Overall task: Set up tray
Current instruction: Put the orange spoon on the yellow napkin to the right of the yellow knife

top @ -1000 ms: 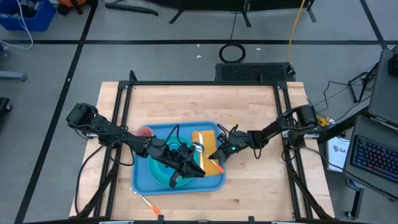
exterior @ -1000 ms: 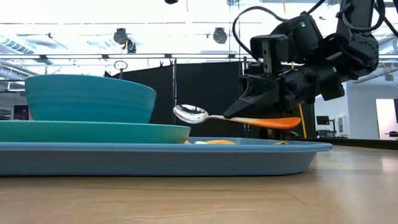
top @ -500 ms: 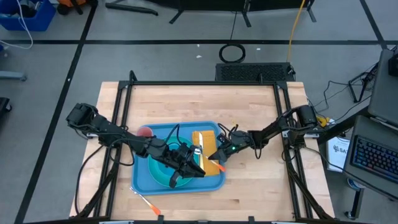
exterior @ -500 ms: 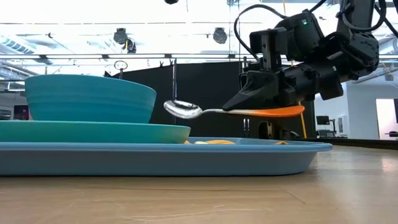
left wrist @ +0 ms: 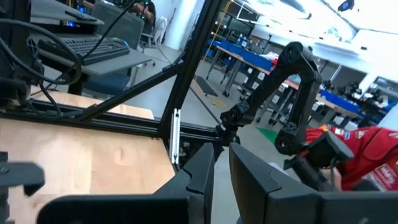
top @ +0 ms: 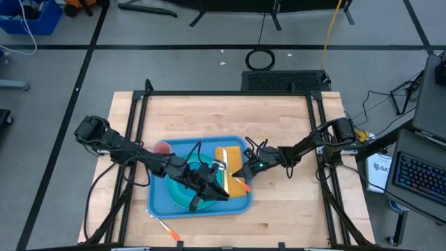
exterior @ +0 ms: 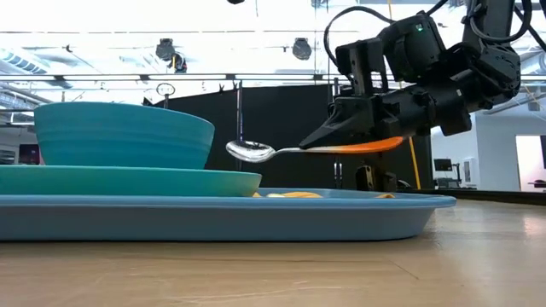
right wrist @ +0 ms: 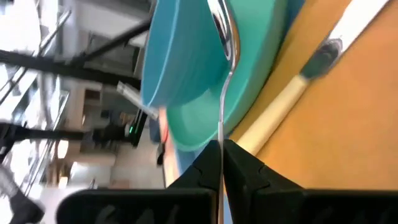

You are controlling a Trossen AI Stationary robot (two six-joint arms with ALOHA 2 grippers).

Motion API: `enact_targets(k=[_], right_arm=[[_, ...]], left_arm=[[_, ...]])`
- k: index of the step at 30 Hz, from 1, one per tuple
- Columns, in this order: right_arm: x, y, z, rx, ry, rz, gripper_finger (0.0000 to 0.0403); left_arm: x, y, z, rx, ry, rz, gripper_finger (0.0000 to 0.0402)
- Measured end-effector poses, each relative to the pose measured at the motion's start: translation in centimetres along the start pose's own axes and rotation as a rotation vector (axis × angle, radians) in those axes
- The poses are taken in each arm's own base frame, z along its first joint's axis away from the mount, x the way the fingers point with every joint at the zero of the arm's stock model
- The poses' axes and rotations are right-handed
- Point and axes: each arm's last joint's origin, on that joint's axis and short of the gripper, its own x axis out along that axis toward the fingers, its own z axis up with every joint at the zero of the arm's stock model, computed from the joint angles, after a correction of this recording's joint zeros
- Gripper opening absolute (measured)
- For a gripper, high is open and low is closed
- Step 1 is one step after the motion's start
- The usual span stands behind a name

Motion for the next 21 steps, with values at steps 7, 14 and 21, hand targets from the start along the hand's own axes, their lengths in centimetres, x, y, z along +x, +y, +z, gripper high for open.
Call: enact_targets(k=[7,14,21], right_arm=[[0.0,-0.1,0.2,0.066,-0.118,-0.048,0.0001],[0.0,0.8,0.5,0.142,-0.245,0.019,0.0001],[1.0,1.6,1.1,0.239,-0.274,0.003,0.0001]], left_arm=[[0.0,0.1,-0.1,0.051,0.009,0.004,0.0053],[0.0,0.4,-0.3,0.178,0.025,0.083,0.0053],[-0.2,1.0,-1.0,0.247,0.085,0.2,0.0053]])
